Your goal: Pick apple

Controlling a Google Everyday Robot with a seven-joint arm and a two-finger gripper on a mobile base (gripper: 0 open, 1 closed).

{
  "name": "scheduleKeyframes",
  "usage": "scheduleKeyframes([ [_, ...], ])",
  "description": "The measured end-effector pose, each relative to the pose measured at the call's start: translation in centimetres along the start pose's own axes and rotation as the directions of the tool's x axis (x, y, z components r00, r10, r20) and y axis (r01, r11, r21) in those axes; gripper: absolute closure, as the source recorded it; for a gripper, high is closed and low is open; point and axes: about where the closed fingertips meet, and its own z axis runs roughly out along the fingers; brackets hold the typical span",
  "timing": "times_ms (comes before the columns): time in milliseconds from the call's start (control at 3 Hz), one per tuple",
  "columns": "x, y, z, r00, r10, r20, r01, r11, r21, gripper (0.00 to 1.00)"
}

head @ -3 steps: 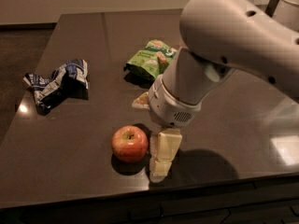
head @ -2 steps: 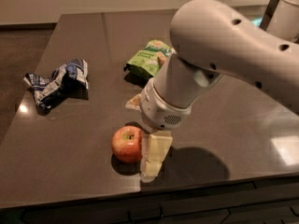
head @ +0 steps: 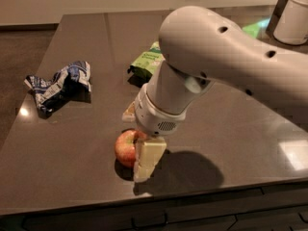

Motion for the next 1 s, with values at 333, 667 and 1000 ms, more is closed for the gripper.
scheduleKeyframes([
  [333, 0.0, -0.3, -0.4, 1.0, -0.004, -0.003, 0.004, 1.0, 0.009, 0.41],
  [667, -0.1, -0.7, -1.7, 1.0, -0.009, 0.001, 0.009, 0.9998, 0.016, 0.64],
  [1000, -0.7, -1.7, -4.1, 1.0, -0.015, 0.018, 0.015, 0.9998, 0.015, 0.87],
])
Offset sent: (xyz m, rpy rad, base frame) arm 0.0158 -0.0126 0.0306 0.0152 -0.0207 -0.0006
